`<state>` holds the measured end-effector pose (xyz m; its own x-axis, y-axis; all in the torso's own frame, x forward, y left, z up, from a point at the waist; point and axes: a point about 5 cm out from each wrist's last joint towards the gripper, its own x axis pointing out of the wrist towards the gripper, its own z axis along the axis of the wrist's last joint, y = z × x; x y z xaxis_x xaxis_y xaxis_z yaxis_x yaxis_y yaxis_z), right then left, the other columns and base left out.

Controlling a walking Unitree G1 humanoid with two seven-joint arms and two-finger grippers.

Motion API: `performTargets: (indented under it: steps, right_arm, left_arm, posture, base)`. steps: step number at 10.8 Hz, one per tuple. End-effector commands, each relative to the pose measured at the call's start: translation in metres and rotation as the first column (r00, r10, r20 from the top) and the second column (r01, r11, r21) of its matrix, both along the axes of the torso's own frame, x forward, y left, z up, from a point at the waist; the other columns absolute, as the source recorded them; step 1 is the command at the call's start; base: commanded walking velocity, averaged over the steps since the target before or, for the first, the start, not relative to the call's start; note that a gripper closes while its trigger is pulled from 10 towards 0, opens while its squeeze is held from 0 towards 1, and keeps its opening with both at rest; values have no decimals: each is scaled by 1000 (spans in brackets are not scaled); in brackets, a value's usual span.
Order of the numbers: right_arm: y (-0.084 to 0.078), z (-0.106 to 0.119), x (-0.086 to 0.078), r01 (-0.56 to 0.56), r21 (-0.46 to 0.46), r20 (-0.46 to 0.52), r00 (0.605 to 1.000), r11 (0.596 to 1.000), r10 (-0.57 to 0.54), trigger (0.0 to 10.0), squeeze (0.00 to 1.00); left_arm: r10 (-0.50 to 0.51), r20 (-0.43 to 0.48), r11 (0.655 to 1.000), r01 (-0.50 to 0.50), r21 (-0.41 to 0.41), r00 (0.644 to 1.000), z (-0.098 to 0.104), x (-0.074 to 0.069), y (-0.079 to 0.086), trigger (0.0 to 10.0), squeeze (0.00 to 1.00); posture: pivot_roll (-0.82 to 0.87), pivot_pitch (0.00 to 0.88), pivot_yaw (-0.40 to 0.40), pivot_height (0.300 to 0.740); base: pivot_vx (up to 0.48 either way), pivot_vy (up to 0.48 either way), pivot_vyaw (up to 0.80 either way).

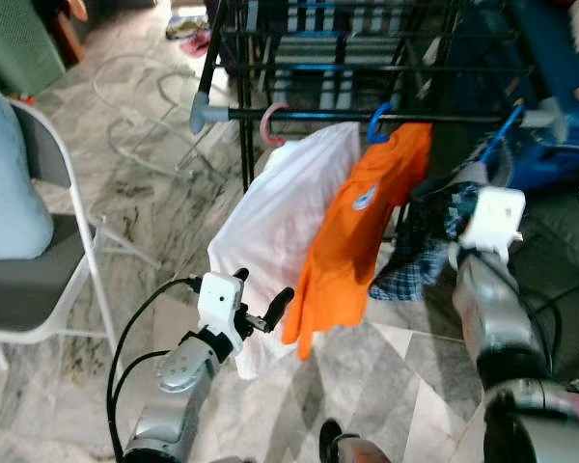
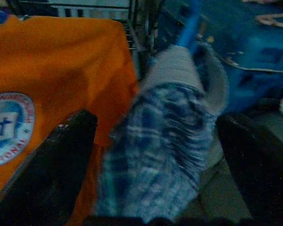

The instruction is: Hang hanger

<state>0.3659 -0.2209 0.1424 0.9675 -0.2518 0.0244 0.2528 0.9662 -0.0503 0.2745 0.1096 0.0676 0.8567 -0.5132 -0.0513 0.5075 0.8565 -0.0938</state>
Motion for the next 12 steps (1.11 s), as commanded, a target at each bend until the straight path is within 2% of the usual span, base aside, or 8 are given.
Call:
performTargets:
  steps: [1, 3, 6, 8, 10, 12]
  right_arm:
    - [-1, -7, 1, 0, 18, -51, 999, 1000, 1, 10000, 0]
    - [-3, -8, 9, 46, 25, -106, 993, 999, -43, 10000, 0]
    - [-30, -10, 0, 184, -17, -105, 977, 983, -185, 10000, 0]
    - [-34, -9, 0, 181, -41, -101, 978, 983, -184, 10000, 0]
    - [-41, 6, 5, 219, -160, -80, 969, 962, -234, 10000, 0]
    - [-49, 10, 4, 280, -188, -76, 952, 941, -298, 10000, 0]
  left_arm:
    - [-5, -20, 1000, 5, 12, 1000, -4, -5, 3, 10000, 0]
    - [-5, -27, 1000, 6, 28, 1000, -4, -10, 8, 10000, 0]
    - [0, -29, 999, 1, 39, 1000, -3, -12, 12, 10000, 0]
    - [-17, -36, 999, 19, 40, 999, -3, -11, 9, 10000, 0]
    - [-42, -32, 998, 43, 35, 999, -1, -6, 2, 10000, 0]
    - [-30, -28, 999, 31, 29, 999, 0, -6, 1, 10000, 0]
  posture:
    - [-23, 233, 49, 740]
    - [8, 241, 54, 740]
    - [21, 240, 59, 740]
    - [-3, 239, 70, 740]
    - [-22, 234, 71, 740]
    - [-9, 225, 59, 740]
  base:
    - [0, 0, 0]
    - [0, 0, 0]
    - [0, 0, 0]
    - [0, 0, 0]
    - [0, 0, 0]
    - [0, 0, 0]
